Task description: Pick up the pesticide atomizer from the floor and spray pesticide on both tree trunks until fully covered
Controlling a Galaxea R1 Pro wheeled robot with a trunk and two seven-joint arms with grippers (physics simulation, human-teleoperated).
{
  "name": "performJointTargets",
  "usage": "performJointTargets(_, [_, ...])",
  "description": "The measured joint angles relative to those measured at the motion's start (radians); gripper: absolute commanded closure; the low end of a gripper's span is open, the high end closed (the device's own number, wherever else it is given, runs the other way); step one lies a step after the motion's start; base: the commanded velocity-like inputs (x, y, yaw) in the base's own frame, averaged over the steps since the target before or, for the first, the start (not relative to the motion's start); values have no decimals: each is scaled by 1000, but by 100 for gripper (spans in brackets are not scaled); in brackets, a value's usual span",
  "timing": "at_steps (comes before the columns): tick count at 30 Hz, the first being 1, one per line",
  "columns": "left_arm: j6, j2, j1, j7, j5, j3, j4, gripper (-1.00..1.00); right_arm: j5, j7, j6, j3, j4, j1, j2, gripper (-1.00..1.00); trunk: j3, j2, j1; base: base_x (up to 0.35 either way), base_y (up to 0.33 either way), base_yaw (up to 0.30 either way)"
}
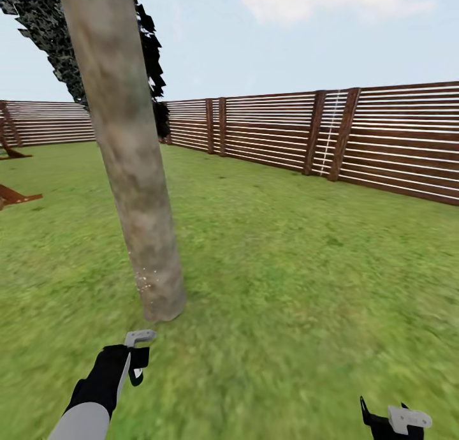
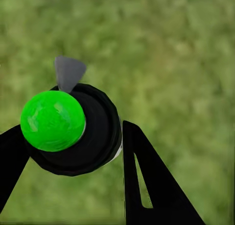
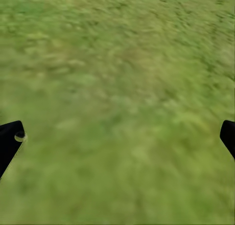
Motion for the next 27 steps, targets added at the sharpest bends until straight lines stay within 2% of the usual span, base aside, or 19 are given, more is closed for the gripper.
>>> performJointTargets(5, [0,0,0,0,0,1,0,100,0,0,0,0,0,0,-1,-100,0,0,0,149,-254,47])
performJointTargets(10, [0,0,0,-1,0,0,1,100,-1,0,0,0,0,0,-1,-100,0,0,0,19,-271,266])
performJointTargets(16, [-1,-3,0,1,0,0,2,100,-1,0,0,0,0,0,-1,-100,0,0,0,170,-244,262])
performJointTargets(20, [-2,-13,-22,-9,40,-10,-2,100,-2,-1,0,0,-1,0,-1,-100,0,0,0,77,-55,33])
performJointTargets(22, [1,1,-68,-24,42,-8,-5,100,-2,-1,0,0,-1,0,-1,-100,0,0,0,6,-4,3])
performJointTargets(23, [2,30,-80,-40,37,-6,-12,100,-2,-1,1,0,-1,0,-1,-100,0,0,0,2,-1,1])
performJointTargets(24, [6,69,-90,-79,36,-9,-33,100,-2,-2,1,0,0,0,-1,-100,0,0,0,0,0,0])
performJointTargets(25, [12,83,-93,-123,43,-13,-61,100,-2,-2,1,0,0,0,-2,-100,0,0,0,0,0,0])
performJointTargets(26, [18,85,-95,-159,46,-21,-89,100,-1,-2,1,0,0,0,-2,-100,0,0,0,0,0,0])
performJointTargets(27, [58,71,-96,-187,55,-65,-120,100,-1,-2,1,0,0,0,-1,-100,0,0,0,0,0,0])
